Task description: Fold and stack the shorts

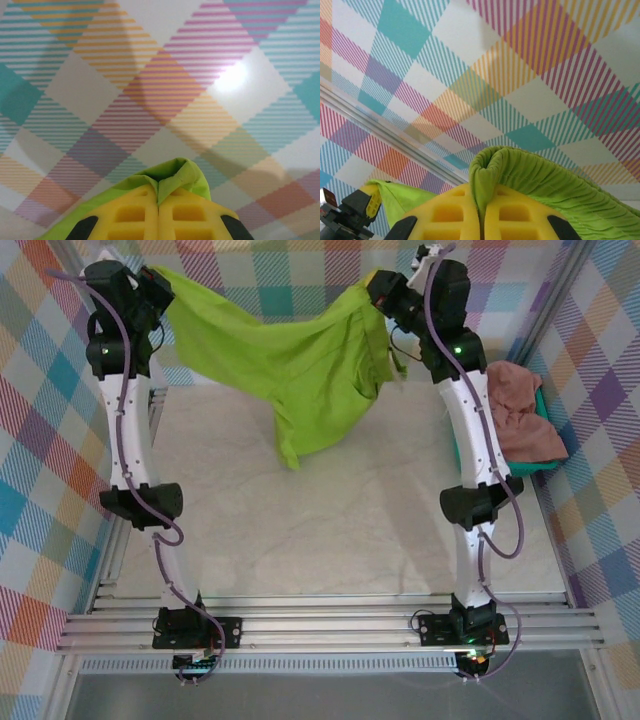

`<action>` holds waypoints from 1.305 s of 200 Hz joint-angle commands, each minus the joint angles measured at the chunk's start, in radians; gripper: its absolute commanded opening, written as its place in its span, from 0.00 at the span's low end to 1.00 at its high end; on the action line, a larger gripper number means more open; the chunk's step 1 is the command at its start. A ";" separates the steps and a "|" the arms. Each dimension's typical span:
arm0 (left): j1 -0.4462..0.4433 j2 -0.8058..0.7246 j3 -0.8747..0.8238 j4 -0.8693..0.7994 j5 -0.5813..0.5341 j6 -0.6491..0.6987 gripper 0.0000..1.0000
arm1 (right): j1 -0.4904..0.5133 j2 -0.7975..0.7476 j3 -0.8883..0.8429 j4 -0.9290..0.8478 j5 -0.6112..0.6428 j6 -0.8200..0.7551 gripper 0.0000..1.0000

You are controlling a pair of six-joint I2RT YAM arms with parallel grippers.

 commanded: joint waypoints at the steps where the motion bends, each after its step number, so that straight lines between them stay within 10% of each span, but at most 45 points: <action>1: 0.026 -0.103 0.060 0.240 0.040 -0.063 0.00 | -0.053 -0.091 0.009 0.247 -0.155 0.030 0.00; 59: 0.002 -0.302 -0.086 0.122 0.278 0.153 0.00 | -0.079 -0.282 -0.461 0.392 -0.445 -0.021 0.00; 92: -0.162 -0.680 -0.864 0.272 0.241 0.405 0.00 | -0.080 -0.579 -1.199 0.708 -0.350 -0.156 0.00; 144: -0.253 -1.147 -1.749 0.484 0.059 0.285 0.00 | -0.076 -0.845 -1.742 0.598 -0.265 -0.286 0.00; 261: -0.288 -1.525 -2.195 0.102 -0.184 0.025 0.06 | -0.038 -1.293 -2.225 0.067 -0.145 -0.121 0.10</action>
